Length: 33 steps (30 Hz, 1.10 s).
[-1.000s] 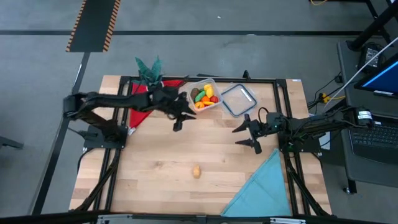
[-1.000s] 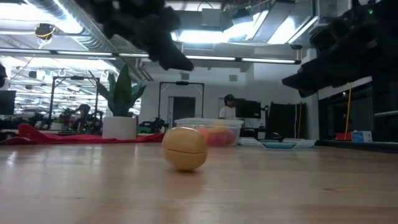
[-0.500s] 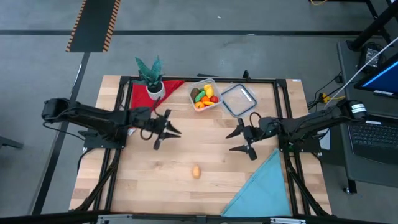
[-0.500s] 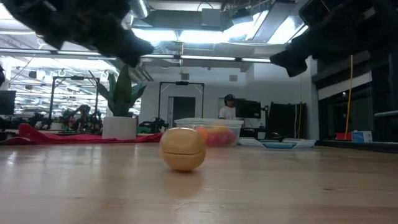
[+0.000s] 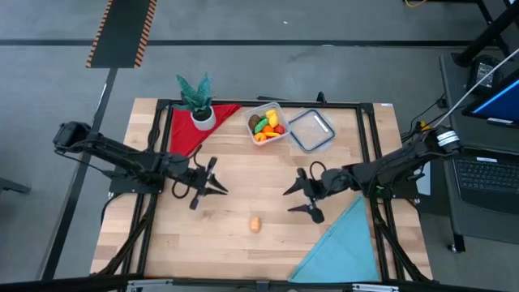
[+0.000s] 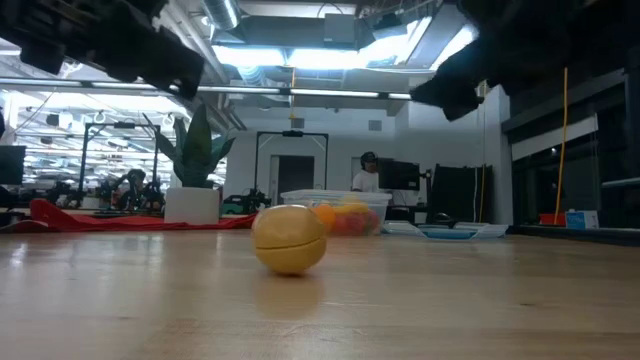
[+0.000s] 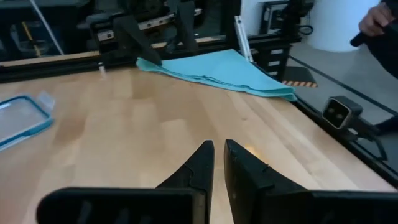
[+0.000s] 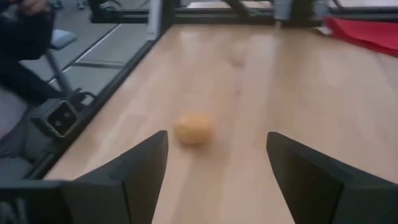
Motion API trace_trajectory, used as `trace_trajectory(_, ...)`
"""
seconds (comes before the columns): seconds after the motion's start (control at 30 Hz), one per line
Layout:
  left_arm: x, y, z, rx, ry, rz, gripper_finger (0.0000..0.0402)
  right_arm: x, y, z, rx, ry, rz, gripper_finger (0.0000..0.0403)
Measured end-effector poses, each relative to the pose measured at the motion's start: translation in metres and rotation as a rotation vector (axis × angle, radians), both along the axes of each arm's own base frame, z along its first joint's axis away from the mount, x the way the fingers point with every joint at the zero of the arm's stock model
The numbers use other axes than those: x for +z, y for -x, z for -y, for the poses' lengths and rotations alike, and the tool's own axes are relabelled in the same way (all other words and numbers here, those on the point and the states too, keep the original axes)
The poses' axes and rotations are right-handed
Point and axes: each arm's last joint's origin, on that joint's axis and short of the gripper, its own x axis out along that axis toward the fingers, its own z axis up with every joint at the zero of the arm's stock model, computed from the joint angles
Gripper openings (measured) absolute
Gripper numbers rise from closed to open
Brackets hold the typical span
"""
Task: Pick and placing Produce into tupperware
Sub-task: Put the brown potato into the transparent container
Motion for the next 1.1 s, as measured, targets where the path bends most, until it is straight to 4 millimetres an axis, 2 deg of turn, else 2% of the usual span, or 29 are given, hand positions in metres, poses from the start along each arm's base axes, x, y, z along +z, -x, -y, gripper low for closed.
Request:
trace_trajectory(0.23,0.0,0.002,0.011,-0.01,-0.02,0.001,0.0018,0.014,-0.005,-0.02,0.058,0.002,0.048,0.0274)
trace_trajectory(0.4,-0.001,0.004,0.019,-0.041,-0.026,0.001,0.001,0.016,0.004,-0.04,-0.082,0.026,0.074,0.0274)
trace_trajectory(0.63,-0.001,0.009,0.031,-0.108,-0.023,-0.003,0.0001,0.014,0.016,-0.076,-0.275,-0.05,0.082,0.0274)
trace_trajectory(0.73,-0.001,0.011,0.037,-0.142,-0.023,-0.005,0.0002,0.017,0.003,-0.096,-0.305,-0.03,0.078,0.0274)
trace_trajectory(0.83,-0.001,0.014,0.044,-0.175,-0.021,-0.006,0.0009,0.02,-0.019,-0.116,-0.319,-0.012,0.012,0.0274)
trace_trajectory(1.1,-0.002,0.023,0.061,-0.27,-0.008,-0.024,0.003,0.033,-0.082,-0.16,-0.538,-0.07,-0.022,0.0274)
